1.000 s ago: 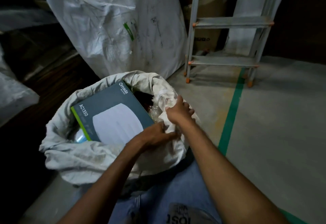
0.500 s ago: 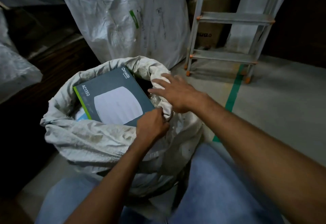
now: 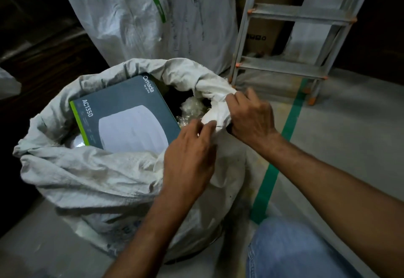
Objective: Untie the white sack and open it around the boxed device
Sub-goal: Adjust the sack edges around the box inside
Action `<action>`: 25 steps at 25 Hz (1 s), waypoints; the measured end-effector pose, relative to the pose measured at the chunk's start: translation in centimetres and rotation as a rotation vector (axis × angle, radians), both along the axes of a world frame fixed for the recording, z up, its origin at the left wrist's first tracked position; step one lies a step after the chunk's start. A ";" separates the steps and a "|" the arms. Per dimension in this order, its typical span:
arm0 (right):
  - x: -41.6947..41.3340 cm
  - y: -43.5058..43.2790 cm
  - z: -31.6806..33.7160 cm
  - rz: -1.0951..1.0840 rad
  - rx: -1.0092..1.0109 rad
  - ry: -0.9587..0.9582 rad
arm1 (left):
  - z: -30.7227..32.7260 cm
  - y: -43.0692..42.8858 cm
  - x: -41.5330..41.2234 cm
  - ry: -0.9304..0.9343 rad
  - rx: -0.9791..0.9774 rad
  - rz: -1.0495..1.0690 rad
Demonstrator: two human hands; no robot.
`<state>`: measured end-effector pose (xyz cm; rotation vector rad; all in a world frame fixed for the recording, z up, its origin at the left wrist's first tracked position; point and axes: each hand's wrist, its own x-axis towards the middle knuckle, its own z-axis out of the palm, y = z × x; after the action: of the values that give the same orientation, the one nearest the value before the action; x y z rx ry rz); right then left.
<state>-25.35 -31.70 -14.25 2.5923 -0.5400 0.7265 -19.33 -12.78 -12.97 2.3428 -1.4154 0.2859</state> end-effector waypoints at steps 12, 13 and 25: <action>-3.6 7.4 3.1 -0.131 0.232 0.592 | -1.7 4.3 1.8 -0.085 0.280 -0.007; -3.5 7.6 4.8 -0.096 0.216 0.634 | -2.4 4.9 1.3 -0.156 0.258 -0.023; 1.5 7.8 6.6 0.239 0.108 0.886 | 2.6 8.7 5.6 0.757 0.323 -0.292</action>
<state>-23.85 -23.91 -7.61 2.7463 0.0134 -0.4265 -13.70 -4.05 -10.38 2.0567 -1.4212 -0.8743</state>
